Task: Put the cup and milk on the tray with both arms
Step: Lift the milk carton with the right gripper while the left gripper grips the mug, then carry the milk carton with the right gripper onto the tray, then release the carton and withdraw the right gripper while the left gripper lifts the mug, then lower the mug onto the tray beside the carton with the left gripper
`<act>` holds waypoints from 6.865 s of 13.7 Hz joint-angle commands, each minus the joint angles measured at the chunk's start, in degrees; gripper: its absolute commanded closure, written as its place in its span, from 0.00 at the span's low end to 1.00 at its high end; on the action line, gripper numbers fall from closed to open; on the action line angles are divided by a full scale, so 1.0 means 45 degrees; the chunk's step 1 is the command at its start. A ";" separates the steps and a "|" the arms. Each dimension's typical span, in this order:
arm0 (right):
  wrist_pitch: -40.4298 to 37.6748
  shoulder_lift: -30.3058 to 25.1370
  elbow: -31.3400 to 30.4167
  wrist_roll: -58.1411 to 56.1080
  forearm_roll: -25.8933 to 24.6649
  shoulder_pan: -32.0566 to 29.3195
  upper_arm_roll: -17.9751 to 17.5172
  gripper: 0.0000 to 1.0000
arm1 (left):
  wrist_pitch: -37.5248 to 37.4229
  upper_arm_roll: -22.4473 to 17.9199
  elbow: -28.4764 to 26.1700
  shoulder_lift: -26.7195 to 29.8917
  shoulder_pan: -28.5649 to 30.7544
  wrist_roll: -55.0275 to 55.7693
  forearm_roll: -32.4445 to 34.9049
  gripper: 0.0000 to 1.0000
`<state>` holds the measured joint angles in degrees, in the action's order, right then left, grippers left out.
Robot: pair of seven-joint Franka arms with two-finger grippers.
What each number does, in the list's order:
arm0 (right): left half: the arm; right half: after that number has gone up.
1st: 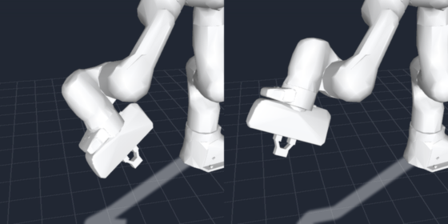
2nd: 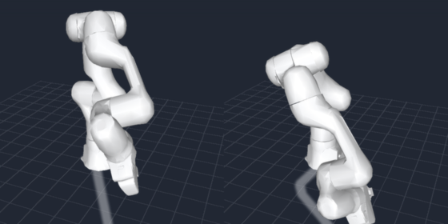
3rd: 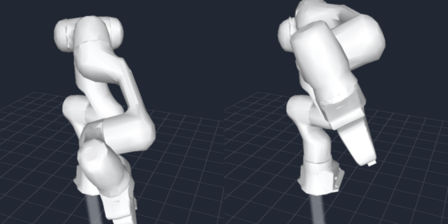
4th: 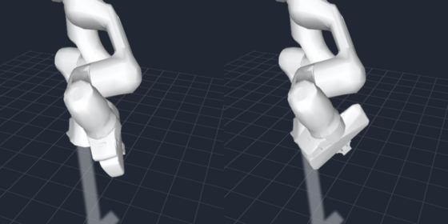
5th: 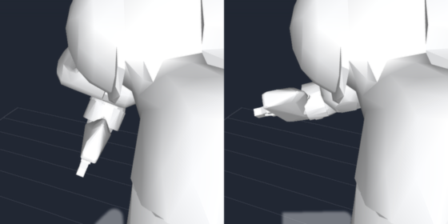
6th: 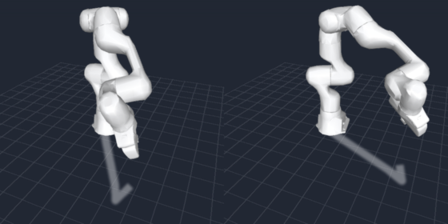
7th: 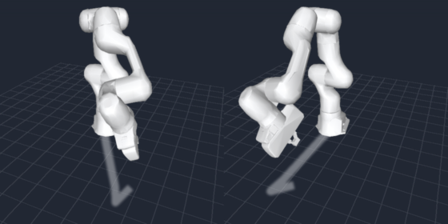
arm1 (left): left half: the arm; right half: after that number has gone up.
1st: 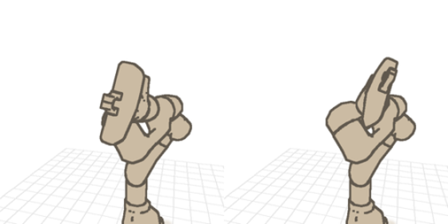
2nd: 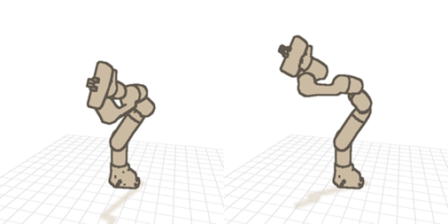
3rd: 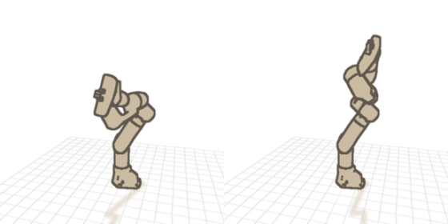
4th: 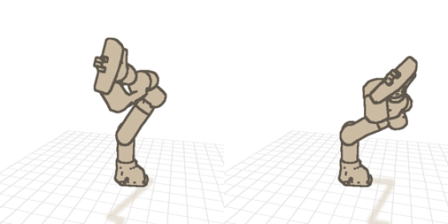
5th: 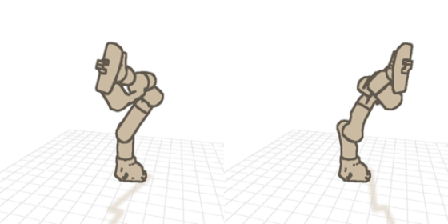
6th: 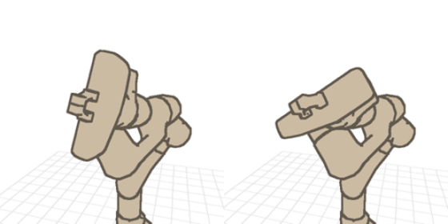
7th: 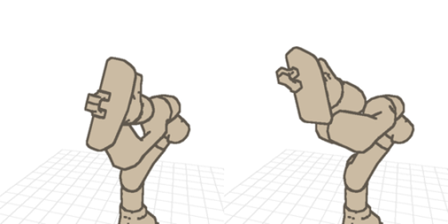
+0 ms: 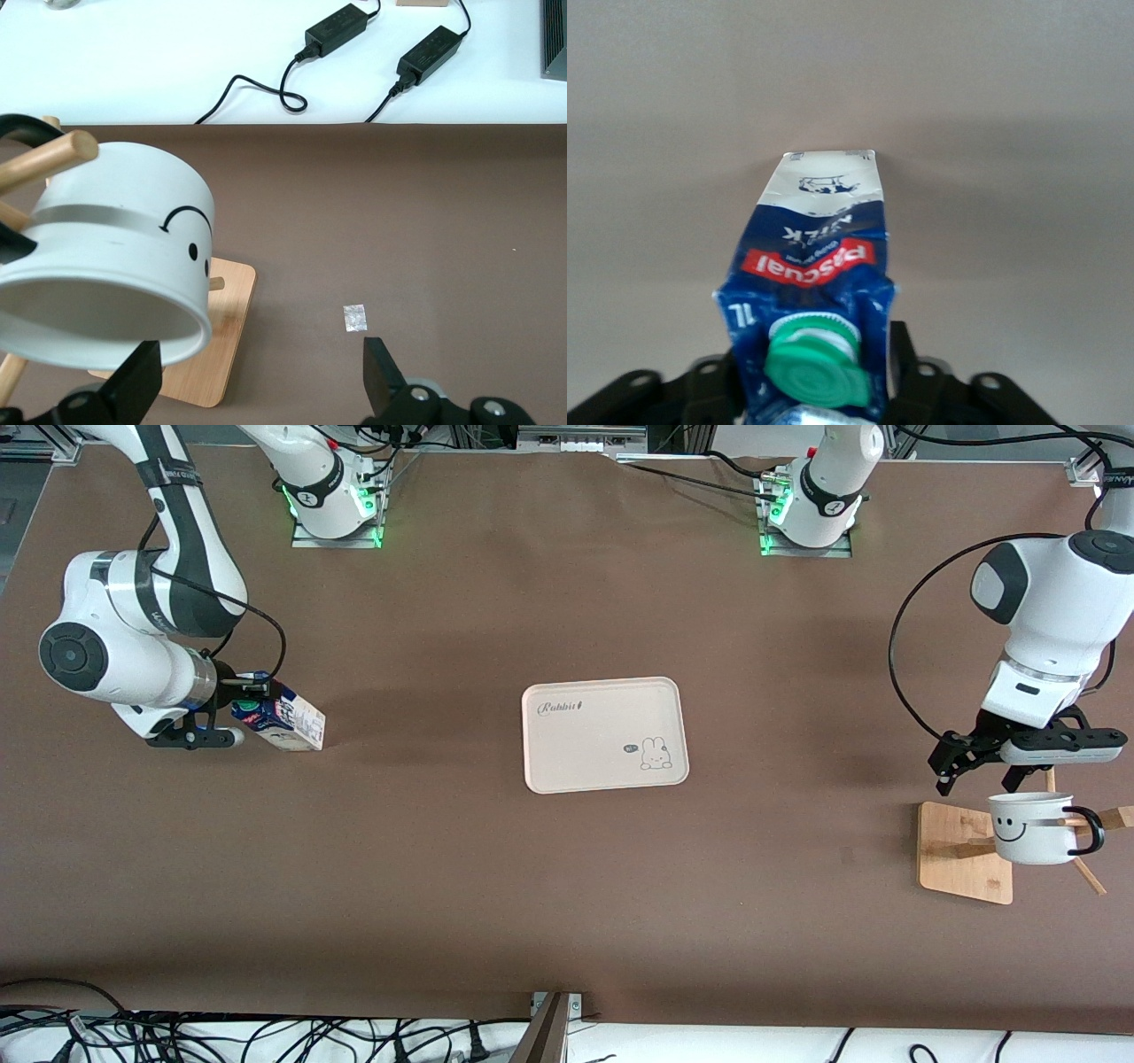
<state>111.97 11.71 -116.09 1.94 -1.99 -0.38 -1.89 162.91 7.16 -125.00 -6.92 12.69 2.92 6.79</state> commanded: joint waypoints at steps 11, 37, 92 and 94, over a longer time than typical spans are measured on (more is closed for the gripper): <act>-0.2318 -0.0277 0.3350 -0.0042 0.1160 -0.0013 -0.0692 0.49 | 0.0028 -0.0340 0.0806 -0.0571 0.0031 -0.0140 0.0386 0.35; -0.2578 0.5619 1.1033 0.8908 0.0989 0.8715 -0.0599 0.49 | -0.0108 -0.0399 0.0747 0.0307 -0.0144 0.0055 0.0249 1.00; -0.7225 0.0075 0.9178 0.1329 0.1069 0.1081 0.1416 0.00 | -1.0421 0.1828 0.5571 -0.4691 -0.7996 0.4411 -0.2192 1.00; -0.6973 -0.0352 0.8576 0.1192 0.0563 0.0810 0.1241 0.00 | -1.0421 0.1808 0.5591 -0.4770 -0.8054 0.4411 -0.2173 1.00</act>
<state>78.97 13.89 -72.87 9.10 2.70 5.00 5.31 117.75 15.92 -101.98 -27.37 -22.66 22.20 -2.33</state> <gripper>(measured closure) 0.000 0.930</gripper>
